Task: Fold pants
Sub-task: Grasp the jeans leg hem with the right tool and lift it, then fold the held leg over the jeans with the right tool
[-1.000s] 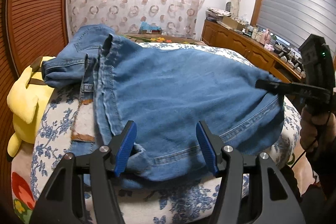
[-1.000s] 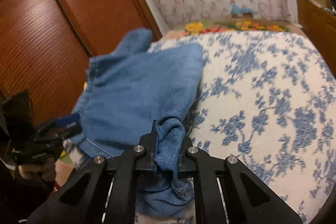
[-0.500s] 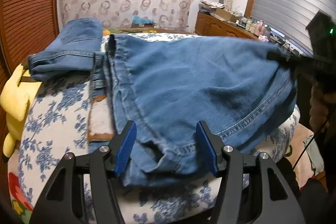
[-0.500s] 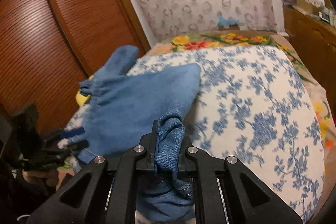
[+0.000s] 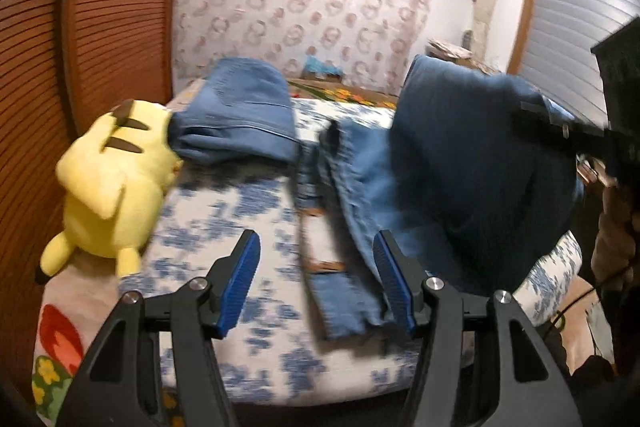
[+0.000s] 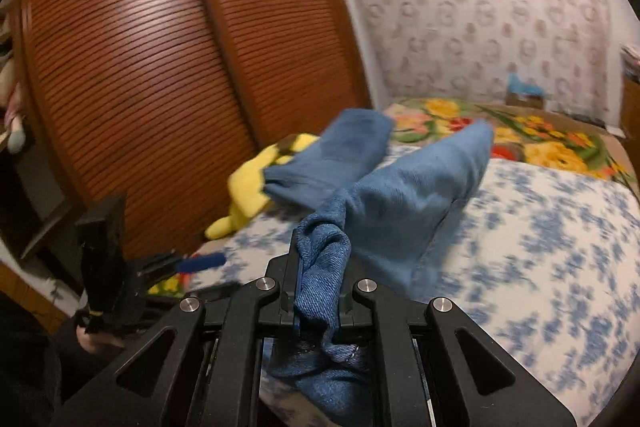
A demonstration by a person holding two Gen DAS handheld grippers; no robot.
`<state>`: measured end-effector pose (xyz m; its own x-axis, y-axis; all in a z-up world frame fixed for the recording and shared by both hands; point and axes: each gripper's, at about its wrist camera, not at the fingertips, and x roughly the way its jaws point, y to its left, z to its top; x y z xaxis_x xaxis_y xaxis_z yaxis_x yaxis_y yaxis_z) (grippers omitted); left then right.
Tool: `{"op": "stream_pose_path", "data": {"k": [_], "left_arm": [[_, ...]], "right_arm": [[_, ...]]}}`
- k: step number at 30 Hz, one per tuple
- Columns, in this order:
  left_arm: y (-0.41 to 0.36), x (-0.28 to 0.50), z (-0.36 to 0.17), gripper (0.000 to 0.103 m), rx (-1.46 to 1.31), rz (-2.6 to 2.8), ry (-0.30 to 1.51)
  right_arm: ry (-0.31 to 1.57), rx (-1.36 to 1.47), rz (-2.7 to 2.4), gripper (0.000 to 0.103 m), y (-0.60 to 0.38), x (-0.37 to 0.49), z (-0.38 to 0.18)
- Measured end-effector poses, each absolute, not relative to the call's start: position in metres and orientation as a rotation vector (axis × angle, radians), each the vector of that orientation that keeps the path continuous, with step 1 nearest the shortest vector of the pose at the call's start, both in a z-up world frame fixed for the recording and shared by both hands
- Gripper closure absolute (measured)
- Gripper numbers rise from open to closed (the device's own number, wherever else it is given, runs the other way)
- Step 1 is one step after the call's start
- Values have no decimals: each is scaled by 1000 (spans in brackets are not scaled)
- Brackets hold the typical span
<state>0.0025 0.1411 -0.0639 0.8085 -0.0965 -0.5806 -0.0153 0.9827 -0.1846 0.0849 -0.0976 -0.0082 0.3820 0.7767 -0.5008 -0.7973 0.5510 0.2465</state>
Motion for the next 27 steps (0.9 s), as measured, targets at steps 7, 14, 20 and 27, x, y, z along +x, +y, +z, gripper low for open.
{"op": "stream_pose_path", "data": {"k": [7,14,20,27], "left_arm": [[173,-1,-72,45,-223,27,624],[181,-2,-74,45,-235,40,622],[172,1,-67,45,-231,15,608],[154,10,-51,45,-245,-56,586]], "right_arm": [[716,-122,1120,96,-38,66,-46],[800,-145,1159,87,-23,68,-79],[742,-198,1163,63,-29,54,-51],[682,-207,1019,46,-57,90,-28]]}}
